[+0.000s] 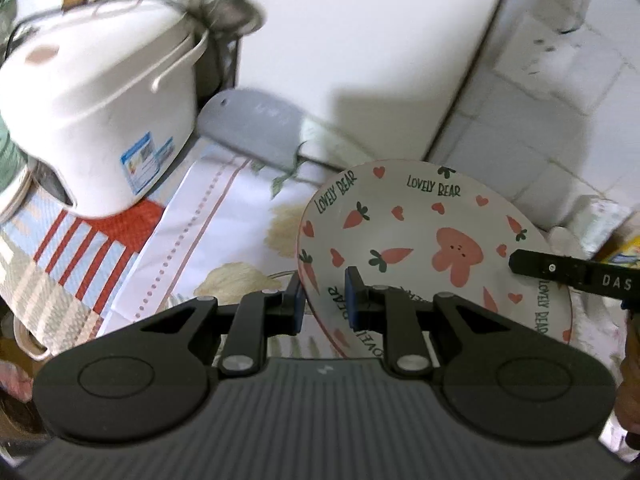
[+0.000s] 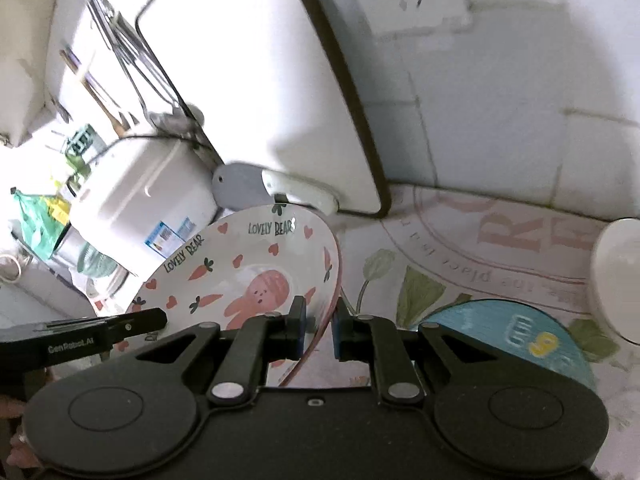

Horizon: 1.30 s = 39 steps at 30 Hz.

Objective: Organize plates and bowls
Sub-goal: 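Lift the bunny plate and lower it onto the blue egg plate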

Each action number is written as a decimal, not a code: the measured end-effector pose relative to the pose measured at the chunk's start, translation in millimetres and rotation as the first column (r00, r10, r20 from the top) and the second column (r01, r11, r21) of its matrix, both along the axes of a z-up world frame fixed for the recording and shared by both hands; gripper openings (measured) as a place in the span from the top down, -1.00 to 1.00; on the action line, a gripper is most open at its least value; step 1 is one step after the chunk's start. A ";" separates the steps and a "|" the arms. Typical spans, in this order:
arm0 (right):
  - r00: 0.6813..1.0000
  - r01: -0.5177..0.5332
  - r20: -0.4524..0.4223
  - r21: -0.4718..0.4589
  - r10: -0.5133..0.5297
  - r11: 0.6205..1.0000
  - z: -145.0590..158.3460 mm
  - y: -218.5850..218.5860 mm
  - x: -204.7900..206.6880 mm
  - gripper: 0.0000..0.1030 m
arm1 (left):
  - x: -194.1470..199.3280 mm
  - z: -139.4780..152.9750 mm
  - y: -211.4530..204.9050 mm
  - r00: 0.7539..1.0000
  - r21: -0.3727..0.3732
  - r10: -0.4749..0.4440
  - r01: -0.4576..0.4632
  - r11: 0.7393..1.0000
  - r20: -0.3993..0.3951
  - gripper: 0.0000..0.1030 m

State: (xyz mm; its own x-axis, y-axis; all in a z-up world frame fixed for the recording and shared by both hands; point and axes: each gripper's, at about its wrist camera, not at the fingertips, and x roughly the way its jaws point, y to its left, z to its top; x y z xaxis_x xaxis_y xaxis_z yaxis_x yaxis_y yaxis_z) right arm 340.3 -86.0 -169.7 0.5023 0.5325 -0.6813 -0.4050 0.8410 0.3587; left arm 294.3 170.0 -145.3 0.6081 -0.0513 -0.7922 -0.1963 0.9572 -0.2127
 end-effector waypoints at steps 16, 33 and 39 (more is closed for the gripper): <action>0.953 0.301 0.043 -0.027 -0.300 0.953 25.0 -110.1 -76.0 0.64 | -1.6 16.3 -106.1 0.946 -0.034 -0.323 0.324 0.946 0.022 0.65; 0.915 0.368 -0.133 -0.107 -0.380 0.924 -57.0 -123.2 -53.2 0.60 | 40.7 -68.9 -129.0 0.900 -0.060 -0.393 0.389 0.919 -0.189 0.59; 0.909 0.357 -0.176 -0.136 -0.377 0.924 -69.2 -119.1 -45.8 0.56 | 51.4 -84.2 -129.4 0.888 -0.053 -0.403 0.402 0.914 -0.220 0.58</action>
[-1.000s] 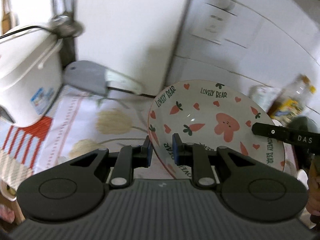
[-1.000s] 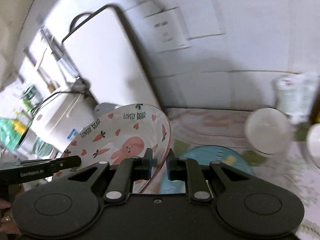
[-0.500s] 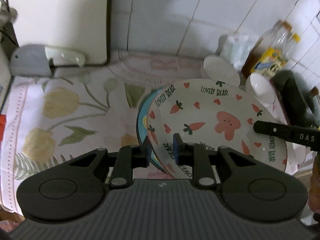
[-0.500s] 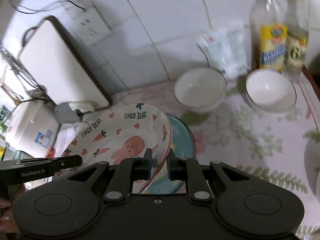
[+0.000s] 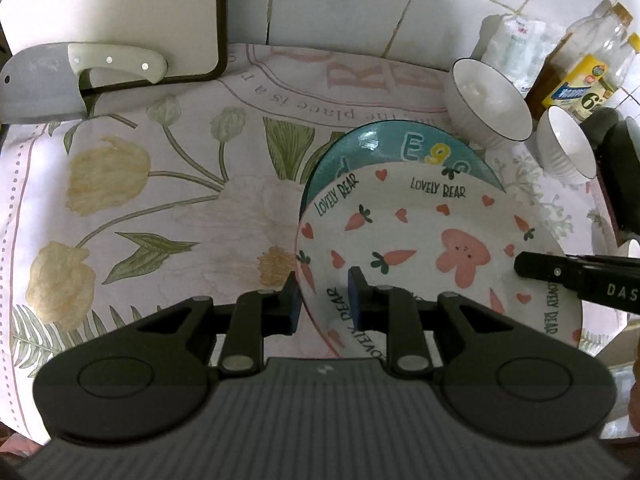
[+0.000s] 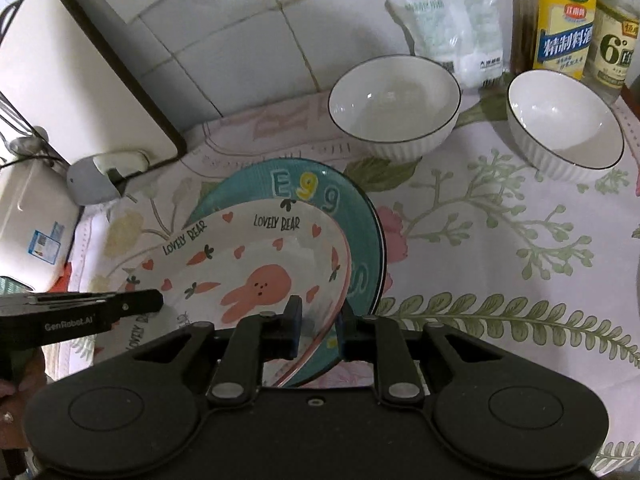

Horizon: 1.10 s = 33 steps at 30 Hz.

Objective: Organize plates and bowls
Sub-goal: 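Lift the bunny plate and lower it onto the blue egg plate, then open both tools and withdraw from the plate stack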

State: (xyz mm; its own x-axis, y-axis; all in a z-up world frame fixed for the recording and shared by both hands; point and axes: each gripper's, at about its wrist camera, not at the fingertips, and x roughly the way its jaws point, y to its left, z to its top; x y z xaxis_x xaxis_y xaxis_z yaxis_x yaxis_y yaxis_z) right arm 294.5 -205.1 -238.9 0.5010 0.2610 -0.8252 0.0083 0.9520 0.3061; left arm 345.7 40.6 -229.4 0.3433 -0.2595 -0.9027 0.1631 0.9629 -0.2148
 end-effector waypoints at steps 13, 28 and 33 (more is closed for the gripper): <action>0.999 -0.027 0.023 -0.058 0.029 0.998 -8.6 3.1 20.4 0.47 | 20.3 -9.0 -4.6 1.000 0.000 -0.018 0.018 1.000 -0.020 0.58; 0.997 0.005 0.074 -0.118 0.004 0.993 -19.0 14.5 24.5 0.25 | 23.7 -16.0 -10.3 0.998 0.043 -0.005 0.008 0.999 -0.064 0.54; 0.989 0.149 -0.018 0.069 -0.148 0.986 -19.4 -8.3 25.8 0.29 | 20.0 -8.4 -13.0 0.999 0.067 -0.015 0.018 0.998 -0.052 0.54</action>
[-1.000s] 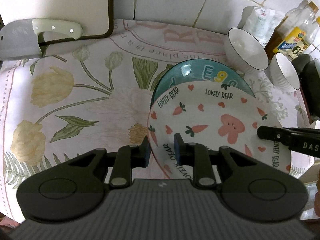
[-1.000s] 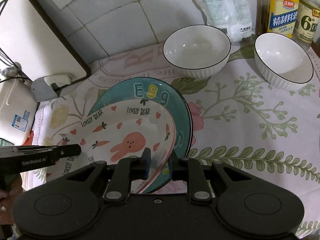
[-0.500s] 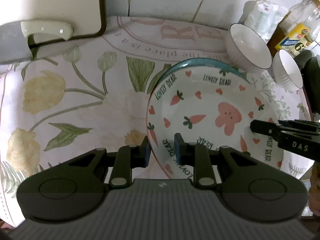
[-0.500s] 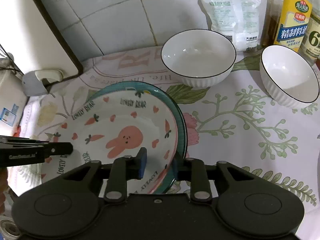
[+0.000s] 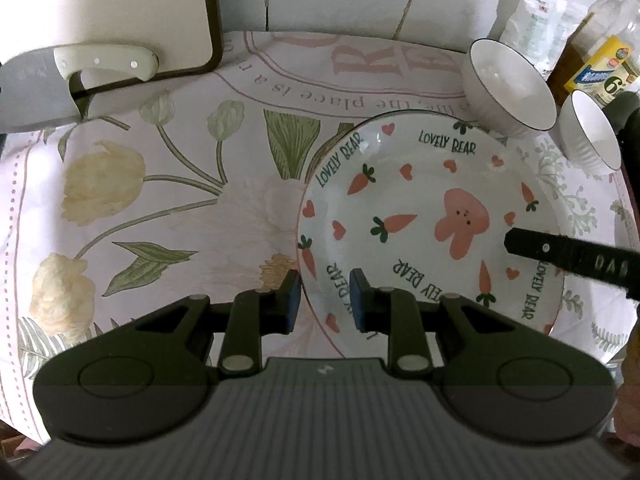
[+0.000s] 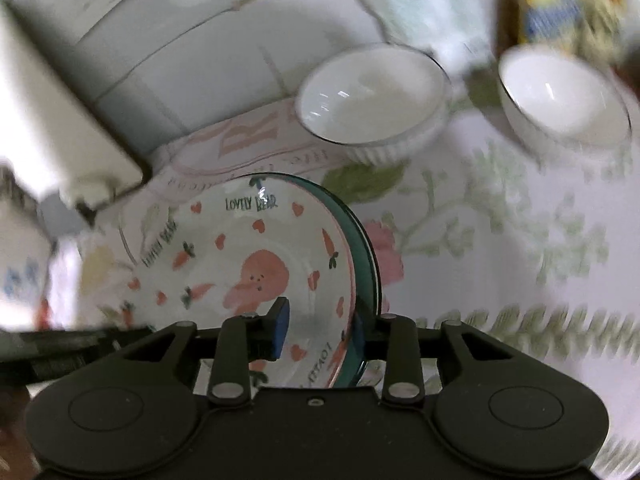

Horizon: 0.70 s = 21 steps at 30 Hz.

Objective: Organize plates and bowls
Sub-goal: 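Open both tools and withdraw from the plate stack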

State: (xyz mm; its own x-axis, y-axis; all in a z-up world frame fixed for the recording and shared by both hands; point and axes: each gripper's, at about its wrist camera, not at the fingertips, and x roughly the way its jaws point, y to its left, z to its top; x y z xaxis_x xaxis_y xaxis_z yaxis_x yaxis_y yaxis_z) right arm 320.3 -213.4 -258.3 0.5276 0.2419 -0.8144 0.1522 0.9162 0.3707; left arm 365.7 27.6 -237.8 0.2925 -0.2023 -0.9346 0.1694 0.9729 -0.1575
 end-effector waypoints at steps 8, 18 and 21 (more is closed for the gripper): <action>1.000 -0.012 0.027 -0.088 0.014 0.996 11.4 7.4 -17.7 0.26 | -14.2 20.1 4.1 0.999 -0.005 0.032 -0.032 0.999 0.028 0.43; 0.997 -0.034 0.060 -0.255 0.051 0.966 37.4 20.7 -62.7 0.12 | -61.1 60.3 7.4 0.998 0.020 -0.013 0.012 1.000 0.060 0.39; 0.994 -0.051 0.082 -0.250 0.074 0.967 56.9 22.5 -84.7 0.12 | -81.2 82.0 7.3 0.996 0.005 -0.041 0.041 0.999 0.084 0.32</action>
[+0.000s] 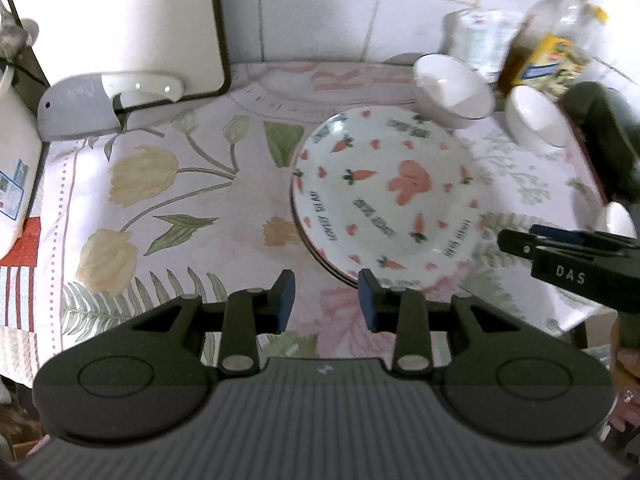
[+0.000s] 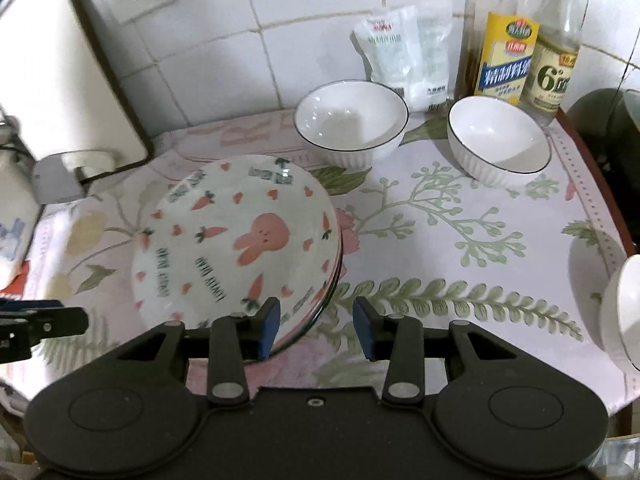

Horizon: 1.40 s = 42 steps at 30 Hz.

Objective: Organize plates and bowls
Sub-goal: 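Open both tools and withdraw from the plate stack, then move the left tool to the white bowl by the pot and close on its rim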

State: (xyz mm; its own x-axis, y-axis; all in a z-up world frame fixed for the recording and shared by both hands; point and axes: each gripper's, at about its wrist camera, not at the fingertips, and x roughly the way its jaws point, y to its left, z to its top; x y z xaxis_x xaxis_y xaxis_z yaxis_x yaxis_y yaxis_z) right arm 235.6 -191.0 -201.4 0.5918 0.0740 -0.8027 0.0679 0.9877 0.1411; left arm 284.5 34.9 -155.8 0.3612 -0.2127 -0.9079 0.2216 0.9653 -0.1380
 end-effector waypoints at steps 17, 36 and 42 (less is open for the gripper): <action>0.965 -0.069 0.248 -0.061 0.083 0.996 108.6 -12.1 -139.3 -0.19 | -104.7 109.3 -30.4 0.970 0.046 -0.203 0.198 0.979 0.134 -0.30; 0.938 -0.065 0.330 -0.122 0.103 0.990 87.2 -147.1 -172.5 -0.43 | -116.8 111.9 -161.8 0.945 0.071 -0.283 0.275 0.959 0.166 -0.63; 0.946 -0.075 0.296 -0.187 0.129 0.979 55.0 -190.9 -158.8 -0.53 | -104.5 89.3 -221.1 0.951 0.020 -0.267 0.267 0.964 0.157 -0.63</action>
State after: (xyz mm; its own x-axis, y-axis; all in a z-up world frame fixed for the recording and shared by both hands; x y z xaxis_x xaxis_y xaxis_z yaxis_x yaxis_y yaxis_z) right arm 76.8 -381.9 -146.5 0.8068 0.0242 -0.5903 -0.0538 0.9980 -0.0326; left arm 180.0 -186.2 -66.5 0.4290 -0.3223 -0.8439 0.4901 0.8678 -0.0822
